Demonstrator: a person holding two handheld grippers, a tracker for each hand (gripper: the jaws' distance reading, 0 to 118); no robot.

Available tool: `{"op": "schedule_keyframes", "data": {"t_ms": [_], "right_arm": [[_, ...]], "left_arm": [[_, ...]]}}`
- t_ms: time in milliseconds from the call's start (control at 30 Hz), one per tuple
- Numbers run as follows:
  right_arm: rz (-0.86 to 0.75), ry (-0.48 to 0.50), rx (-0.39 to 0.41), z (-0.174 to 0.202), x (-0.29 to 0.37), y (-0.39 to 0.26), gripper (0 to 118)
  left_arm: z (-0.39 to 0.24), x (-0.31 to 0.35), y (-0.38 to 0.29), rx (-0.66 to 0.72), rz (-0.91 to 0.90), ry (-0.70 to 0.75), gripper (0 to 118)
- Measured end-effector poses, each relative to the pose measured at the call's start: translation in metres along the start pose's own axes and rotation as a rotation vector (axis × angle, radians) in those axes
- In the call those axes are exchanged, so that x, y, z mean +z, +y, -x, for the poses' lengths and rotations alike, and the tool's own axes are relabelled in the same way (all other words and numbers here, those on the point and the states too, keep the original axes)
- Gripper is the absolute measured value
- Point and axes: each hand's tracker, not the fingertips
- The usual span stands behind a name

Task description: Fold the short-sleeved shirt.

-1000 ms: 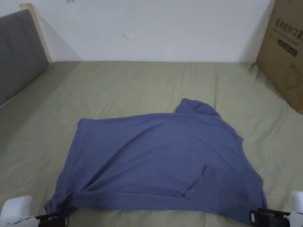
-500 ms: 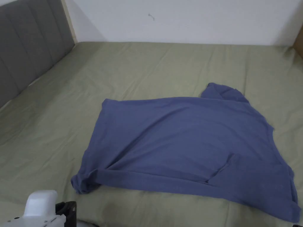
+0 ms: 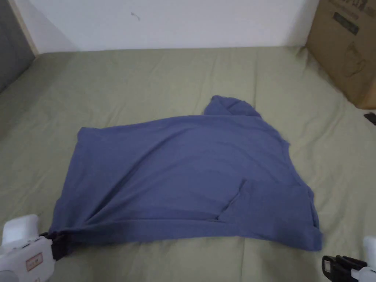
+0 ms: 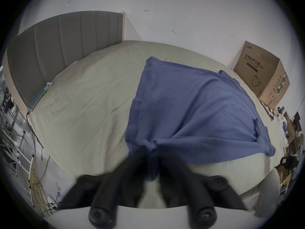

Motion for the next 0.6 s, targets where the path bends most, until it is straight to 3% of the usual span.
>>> {"op": "schedule_keyframes", "data": {"t_ms": [100,133,200,233,367,400,467,500,567,600], "right_arm": [[0.018,-0.077,0.074,0.002,-0.008,0.008,5],[0.012,-0.1,0.107,0.003,-0.012,0.011,28],[0.026,-0.107,0.16,0.001,-0.027,0.019,87],[0.033,-0.109,0.146,-0.001,-0.035,0.023,104],[0.063,-0.096,0.089,-0.008,-0.059,0.041,98],[0.061,-0.086,0.092,-0.009,-0.064,0.042,86],[0.067,-0.079,0.101,-0.01,-0.076,0.043,11],[0.086,-0.094,0.093,-0.011,-0.085,0.042,6],[0.156,-0.085,0.091,-0.011,-0.092,0.043,5],[0.115,-0.095,0.113,-0.005,-0.088,0.043,5]], "left_arm": [[-0.003,0.008,0.002,-0.004,-0.001,-0.024,4],[-0.003,0.01,0.002,0.013,-0.014,-0.04,4],[-0.003,0.013,0.001,0.026,-0.02,-0.045,4],[-0.005,0.016,0.002,0.022,-0.021,-0.043,4],[-0.006,0.016,-0.003,0.008,0.008,-0.02,4],[-0.006,0.018,-0.004,0.009,0.011,-0.017,4],[-0.006,0.021,-0.005,0.014,0.011,-0.019,4],[-0.004,0.021,-0.004,0.019,0.008,-0.016,4],[-0.003,0.021,-0.003,0.03,0.009,-0.018,4],[-0.004,0.022,-0.002,0.03,0.013,-0.017,4]]}}
